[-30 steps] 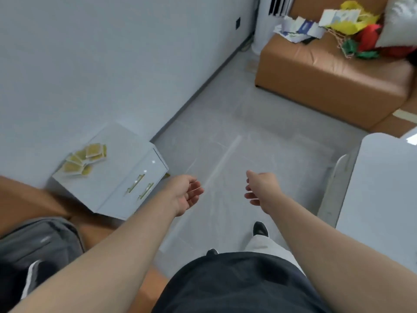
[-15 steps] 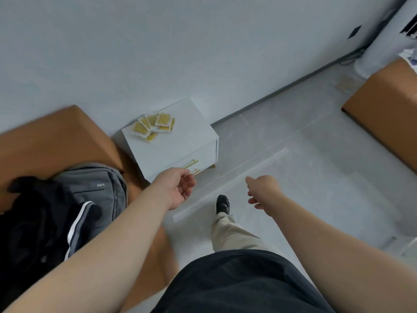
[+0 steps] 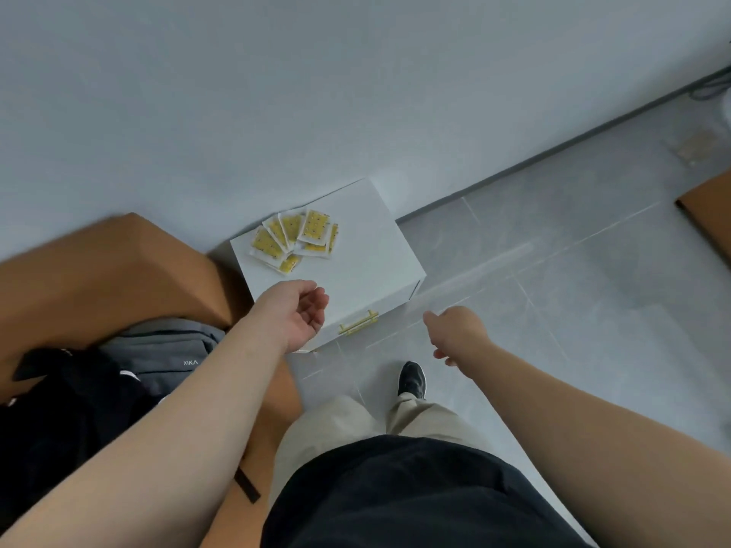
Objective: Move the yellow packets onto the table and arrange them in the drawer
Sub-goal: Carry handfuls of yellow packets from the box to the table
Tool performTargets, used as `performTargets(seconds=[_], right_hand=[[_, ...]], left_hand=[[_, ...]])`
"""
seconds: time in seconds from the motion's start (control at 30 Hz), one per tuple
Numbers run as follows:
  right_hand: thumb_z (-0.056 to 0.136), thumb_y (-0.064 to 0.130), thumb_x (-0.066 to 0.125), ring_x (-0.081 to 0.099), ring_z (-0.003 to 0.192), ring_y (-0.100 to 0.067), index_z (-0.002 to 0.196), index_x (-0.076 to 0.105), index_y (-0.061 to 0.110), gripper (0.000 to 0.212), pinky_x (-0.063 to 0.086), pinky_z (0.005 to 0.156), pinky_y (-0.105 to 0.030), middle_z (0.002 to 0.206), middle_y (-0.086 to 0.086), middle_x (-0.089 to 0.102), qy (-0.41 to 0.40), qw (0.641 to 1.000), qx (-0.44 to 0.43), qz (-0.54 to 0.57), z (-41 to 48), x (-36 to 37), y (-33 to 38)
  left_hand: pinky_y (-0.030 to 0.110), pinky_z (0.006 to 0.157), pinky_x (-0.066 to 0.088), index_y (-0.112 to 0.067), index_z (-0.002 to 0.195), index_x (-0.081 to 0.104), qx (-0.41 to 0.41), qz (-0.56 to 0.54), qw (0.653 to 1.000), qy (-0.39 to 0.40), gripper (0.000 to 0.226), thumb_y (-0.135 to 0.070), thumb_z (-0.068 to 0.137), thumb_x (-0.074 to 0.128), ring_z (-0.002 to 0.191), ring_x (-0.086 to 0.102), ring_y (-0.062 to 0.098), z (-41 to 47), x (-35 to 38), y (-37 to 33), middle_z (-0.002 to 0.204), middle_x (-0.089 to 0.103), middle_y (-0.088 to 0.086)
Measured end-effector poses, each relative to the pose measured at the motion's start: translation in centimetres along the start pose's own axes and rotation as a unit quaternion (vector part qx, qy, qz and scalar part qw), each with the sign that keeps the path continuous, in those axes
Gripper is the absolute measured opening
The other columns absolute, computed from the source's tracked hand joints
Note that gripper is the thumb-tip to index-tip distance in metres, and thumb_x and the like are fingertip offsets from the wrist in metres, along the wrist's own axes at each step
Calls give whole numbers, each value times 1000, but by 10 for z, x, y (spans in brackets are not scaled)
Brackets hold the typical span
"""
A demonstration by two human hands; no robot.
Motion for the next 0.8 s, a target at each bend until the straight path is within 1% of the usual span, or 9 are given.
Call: performTargets(seconds=[0.17, 0.3, 0.4, 0.47, 0.53, 0.57, 0.67, 0.73, 0.8], right_hand=[[96, 33, 47, 75, 82, -33, 91, 60, 5, 31, 53, 62, -32, 77, -12, 69, 16, 999, 39, -5, 40, 33, 63], [97, 32, 48, 75, 85, -34, 96, 60, 4, 30, 56, 69, -36, 78, -12, 67, 18, 996, 79, 31, 91, 76, 106], [99, 33, 51, 70, 74, -26, 105, 58, 5, 30, 53, 60, -31, 90, -11, 66, 26, 990, 105, 89, 134, 117, 136], [100, 33, 52, 65, 66, -21, 109, 57, 6, 28, 48, 54, -29, 90, -7, 63, 32, 985, 122, 115, 157, 143, 156], [100, 31, 53, 64, 67, -21, 110, 57, 7, 26, 49, 57, -30, 85, -5, 60, 39, 982, 133, 130, 180, 164, 172], [100, 31, 53, 65, 71, -23, 110, 57, 7, 26, 54, 62, -31, 84, -5, 59, 39, 982, 132, 129, 193, 174, 180], [98, 33, 55, 68, 84, -27, 112, 60, 5, 32, 61, 84, -40, 90, -7, 62, 23, 982, 138, 125, 227, 200, 200], [95, 35, 59, 65, 89, -26, 122, 55, 5, 41, 60, 82, -38, 98, -5, 61, 1, 979, 149, 137, 246, 211, 208], [90, 44, 63, 63, 99, -27, 132, 44, 10, 57, 57, 82, -37, 113, -5, 56, -11, 974, 167, 156, 260, 222, 216]], left_hand=[[24, 58, 44, -6, 95, 60, -35, -9, 999, -17, 5, -9, 98, 57, 67, 63, 13, 62, -17, -58, 81, 63, 4], [24, 56, 45, -6, 96, 61, -72, 24, 996, -39, 6, -10, 99, 57, 67, 64, 13, 137, -34, -94, 82, 64, 4], [24, 57, 48, -6, 97, 61, -91, 49, 993, -62, 8, -12, 100, 56, 68, 66, 13, 196, -49, -118, 82, 65, 5], [24, 58, 50, -5, 98, 61, -97, 59, 990, -87, 9, -13, 100, 56, 67, 67, 14, 229, -58, -129, 81, 66, 5], [24, 62, 52, -6, 96, 59, -108, 63, 987, -96, 11, -15, 101, 56, 68, 66, 15, 257, -61, -138, 83, 64, 6], [24, 64, 54, -6, 97, 58, -113, 61, 986, -103, 11, -17, 101, 57, 70, 65, 16, 269, -62, -142, 84, 62, 6], [29, 78, 58, -8, 114, 57, -129, 77, 979, -134, 23, -20, 97, 65, 83, 61, 20, 303, -65, -150, 99, 56, 8], [35, 89, 54, -10, 131, 51, -136, 87, 976, -146, 42, -23, 95, 68, 102, 58, 24, 322, -67, -154, 119, 52, 10], [39, 101, 49, -14, 140, 46, -137, 87, 977, -140, 54, -27, 94, 70, 122, 51, 27, 336, -66, -156, 137, 45, 10]])
Point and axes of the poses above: each hand's wrist, its own z-axis towards the middle knuckle, its own x-axis out of the palm, y = z × x, the point moved 1 cm from there along z, towards the middle knuckle
